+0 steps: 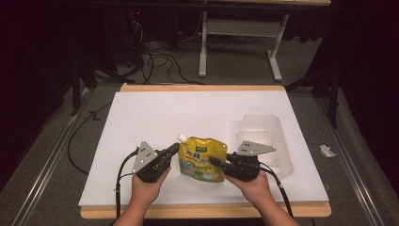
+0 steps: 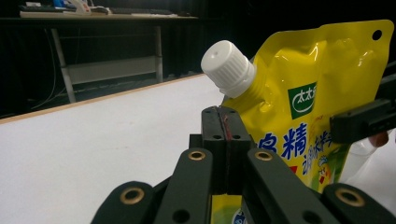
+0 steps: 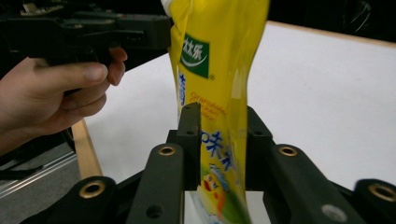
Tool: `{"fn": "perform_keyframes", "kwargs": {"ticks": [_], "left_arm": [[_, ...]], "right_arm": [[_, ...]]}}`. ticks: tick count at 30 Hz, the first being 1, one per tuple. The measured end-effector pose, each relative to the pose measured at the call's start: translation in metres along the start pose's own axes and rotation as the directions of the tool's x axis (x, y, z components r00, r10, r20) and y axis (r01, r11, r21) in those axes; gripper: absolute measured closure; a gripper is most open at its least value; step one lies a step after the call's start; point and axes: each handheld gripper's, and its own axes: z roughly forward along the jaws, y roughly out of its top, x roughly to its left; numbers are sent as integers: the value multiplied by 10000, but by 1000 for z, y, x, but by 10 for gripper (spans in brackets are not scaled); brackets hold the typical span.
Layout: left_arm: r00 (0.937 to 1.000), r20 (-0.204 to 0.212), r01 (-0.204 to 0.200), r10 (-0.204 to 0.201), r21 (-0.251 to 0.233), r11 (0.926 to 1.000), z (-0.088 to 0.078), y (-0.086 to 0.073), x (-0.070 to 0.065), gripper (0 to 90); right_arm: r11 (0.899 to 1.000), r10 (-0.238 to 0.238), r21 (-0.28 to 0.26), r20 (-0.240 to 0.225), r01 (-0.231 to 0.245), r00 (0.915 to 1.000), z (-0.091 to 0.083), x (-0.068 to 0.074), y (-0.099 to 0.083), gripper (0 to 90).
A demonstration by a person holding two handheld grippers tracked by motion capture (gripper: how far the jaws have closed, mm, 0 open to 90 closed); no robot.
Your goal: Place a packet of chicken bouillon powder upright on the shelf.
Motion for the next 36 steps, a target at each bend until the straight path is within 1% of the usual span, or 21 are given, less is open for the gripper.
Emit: {"fn": "perform_keyframes", "kwargs": {"ticks": [2,4,6,8,9,11,13,15,16,18,21,23,25,27,29,31,33,36], "left_arm": [[10000,-43,3,-3,23,10000,0,0,1,896],[10000,-74,55,-55,31,10000,-1,-1,2,888],[9999,-119,109,-109,44,9999,-1,-1,4,884],[9996,-199,178,-174,175,9997,-2,-2,5,889],[9995,-214,229,-225,207,9995,-2,-2,7,879],[9990,-265,355,-347,302,9989,-1,-3,9,853],[9987,-325,412,-399,406,9983,-2,-3,11,830],[9981,-341,537,-519,550,9970,-1,-3,13,805],[9979,-393,538,-514,644,9965,-1,-4,14,791],[9976,-567,461,-409,933,9946,-3,-6,15,750],[9964,-838,221,-120,1207,9924,-9,-13,17,697],[9937,-1119,160,-22,1228,9923,-13,-16,18,639],[9904,-1377,255,-86,1210,9923,-14,-19,20,562],[9871,-1594,320,-117,1256,9916,-14,-21,22,528],[9861,-1662,199,26,1340,9908,-13,-22,23,515],[9858,-1677,253,-17,1390,9900,-14,-23,26,511],[9862,-1649,336,-104,1386,9898,-14,-23,28,501],[9868,-1612,357,-135,1360,9901,-15,-23,28,486]], "right_arm": [[9998,14,219,-61,-13,10000,6,1,-1,720],[9993,-85,357,-59,87,9999,11,3,-1,705],[9990,-93,443,110,88,9999,13,5,-2,697],[9985,-164,532,418,141,9990,16,6,-2,704],[9982,-182,578,436,157,9989,17,6,-3,712],[9968,-113,791,437,78,9990,20,5,-4,698],[9970,-119,767,512,80,9986,22,5,-5,701],[9973,32,726,462,-66,9989,23,3,-5,709],[9975,44,703,490,-78,9988,23,3,-5,718],[9977,-46,681,512,11,9987,23,3,-5,745],[9980,-146,624,385,122,9992,23,4,-7,797],[9982,-249,553,282,234,9993,23,4,-7,837],[9985,-288,467,196,278,9994,22,5,-8,879],[9981,-469,415,193,461,9987,20,6,-10,900],[9968,-700,410,224,690,9973,19,7,-11,900],[9965,-761,372,218,752,9969,18,7,-12,900],[9971,-702,300,200,696,9973,17,7,-12,900],[9978,-648,150,185,645,9977,16,6,-11,900]]}}
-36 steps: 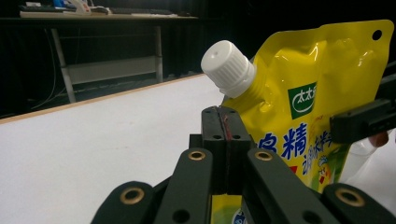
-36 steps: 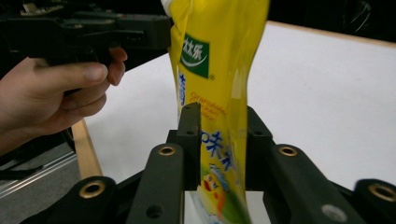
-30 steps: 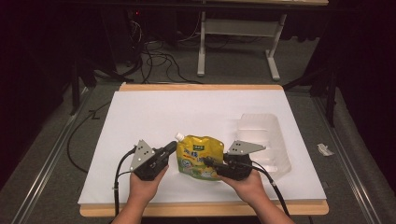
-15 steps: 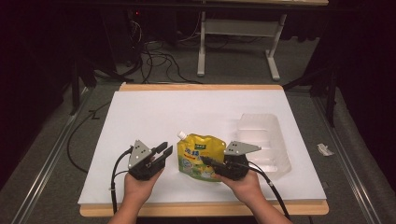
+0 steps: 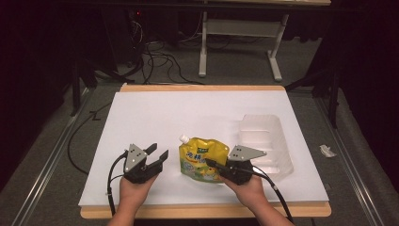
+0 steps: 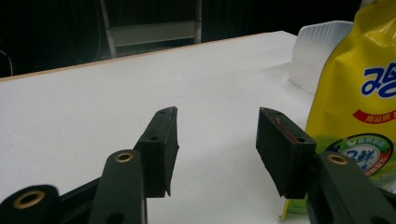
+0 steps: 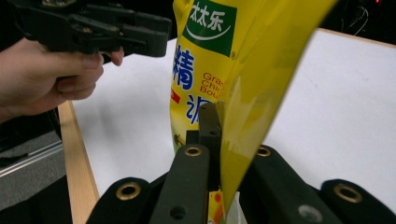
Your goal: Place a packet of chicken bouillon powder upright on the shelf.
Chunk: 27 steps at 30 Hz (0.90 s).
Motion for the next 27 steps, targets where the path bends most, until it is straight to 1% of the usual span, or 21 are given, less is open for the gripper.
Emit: {"fn": "perform_keyframes", "kwargs": {"ticks": [4,7,14,23,27], "left_arm": [[9999,0,-139,139,28,9999,1,0,-1,465],[9998,23,-194,194,93,9998,1,0,-1,449],[9999,105,-8,5,231,9997,1,0,3,387],[9995,299,62,-72,344,9994,3,-2,4,358],[9992,363,122,-135,341,9993,2,-2,4,344]], "right_arm": [[9998,73,-198,-122,-75,9999,-4,0,3,900],[9996,28,-298,-148,-32,9999,-7,1,5,900],[9985,-60,-548,-212,48,9998,-14,0,9,900],[9968,-206,-786,-369,177,9991,-26,0,19,900],[9962,-388,-801,-394,355,9985,-32,-2,23,900]]}}
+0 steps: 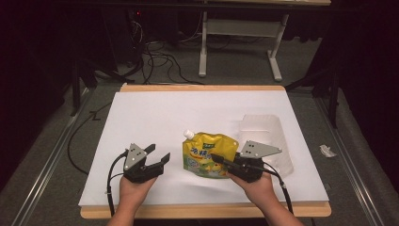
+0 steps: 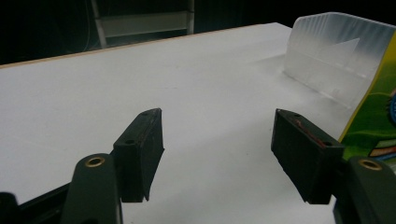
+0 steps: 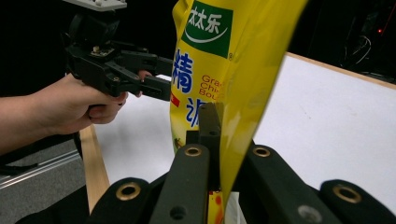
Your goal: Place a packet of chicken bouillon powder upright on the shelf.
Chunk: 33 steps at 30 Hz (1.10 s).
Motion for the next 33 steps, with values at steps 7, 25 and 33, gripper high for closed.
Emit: {"fn": "perform_keyframes", "kwargs": {"ticks": [7,25,33], "left_arm": [[10000,32,14,-14,5,10000,1,-1,-2,337],[9997,213,-128,128,14,9999,4,-1,-3,340],[9994,293,-169,167,68,9998,5,-1,-3,341]], "right_arm": [[9996,-1,-271,63,3,10000,-18,-7,6,900],[9936,69,-1131,1018,47,9948,-69,-33,15,900],[9931,249,-1174,1439,-79,9893,-89,-47,12,900]]}}
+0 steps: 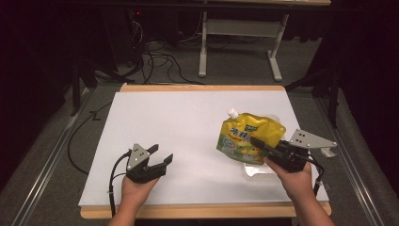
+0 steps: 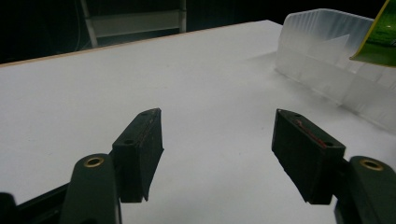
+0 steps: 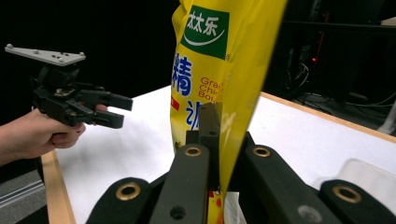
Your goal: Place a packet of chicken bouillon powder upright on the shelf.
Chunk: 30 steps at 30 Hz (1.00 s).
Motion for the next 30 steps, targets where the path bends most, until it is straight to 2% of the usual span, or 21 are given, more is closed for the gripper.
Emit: {"fn": "perform_keyframes", "kwargs": {"ticks": [18,30], "left_arm": [[9999,125,0,-1,26,10000,-1,0,1,343],[9998,190,-30,28,115,9999,0,0,1,342]], "right_arm": [[9998,212,-79,769,-206,9968,-34,-19,-7,900],[9995,293,-126,1026,-281,9943,-56,-26,-14,900]]}}
